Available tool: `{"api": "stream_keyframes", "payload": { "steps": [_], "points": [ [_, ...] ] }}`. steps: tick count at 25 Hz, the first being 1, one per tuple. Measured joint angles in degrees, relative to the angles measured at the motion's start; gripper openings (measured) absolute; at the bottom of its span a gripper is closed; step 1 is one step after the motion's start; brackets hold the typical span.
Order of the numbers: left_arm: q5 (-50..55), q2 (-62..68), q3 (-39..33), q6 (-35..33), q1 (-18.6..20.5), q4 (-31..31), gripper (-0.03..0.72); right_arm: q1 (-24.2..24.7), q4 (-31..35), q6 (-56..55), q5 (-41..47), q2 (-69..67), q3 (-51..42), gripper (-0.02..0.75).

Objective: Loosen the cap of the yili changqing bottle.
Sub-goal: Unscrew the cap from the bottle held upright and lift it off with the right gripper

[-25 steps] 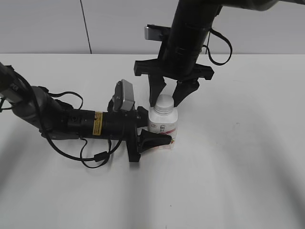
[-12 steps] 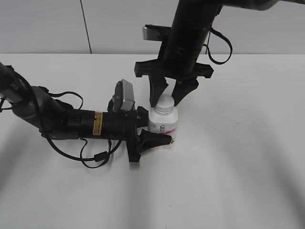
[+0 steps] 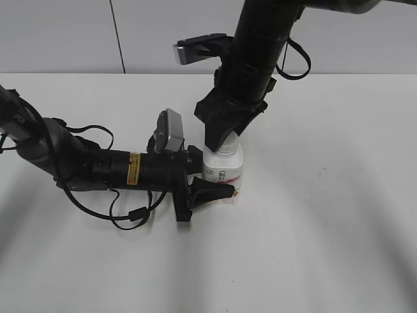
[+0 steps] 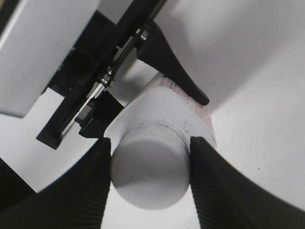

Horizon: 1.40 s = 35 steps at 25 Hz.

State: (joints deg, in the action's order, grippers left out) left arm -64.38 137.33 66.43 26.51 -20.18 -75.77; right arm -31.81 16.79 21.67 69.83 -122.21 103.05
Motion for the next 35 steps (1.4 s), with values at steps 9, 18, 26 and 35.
{"api": "stream_keyframes", "payload": {
  "steps": [9,18,26,35],
  "points": [
    [0.0,0.0,0.0,0.0,0.0,0.0,0.385,0.0,0.4,21.4,0.0,0.0,0.0,0.396],
    [0.0,0.0,0.0,0.0,0.0,-0.1,0.385,0.0,0.4,34.8,0.0,0.0,0.0,0.396],
    [0.0,0.0,0.0,0.0,0.0,-0.1,0.385,0.0,-0.6,43.6,0.1,0.0,0.0,0.396],
    [0.1,0.0,0.0,0.0,0.0,-0.1,0.385,-0.1,-1.5,46.2,0.2,0.1,0.1,0.396]
  ]
}}
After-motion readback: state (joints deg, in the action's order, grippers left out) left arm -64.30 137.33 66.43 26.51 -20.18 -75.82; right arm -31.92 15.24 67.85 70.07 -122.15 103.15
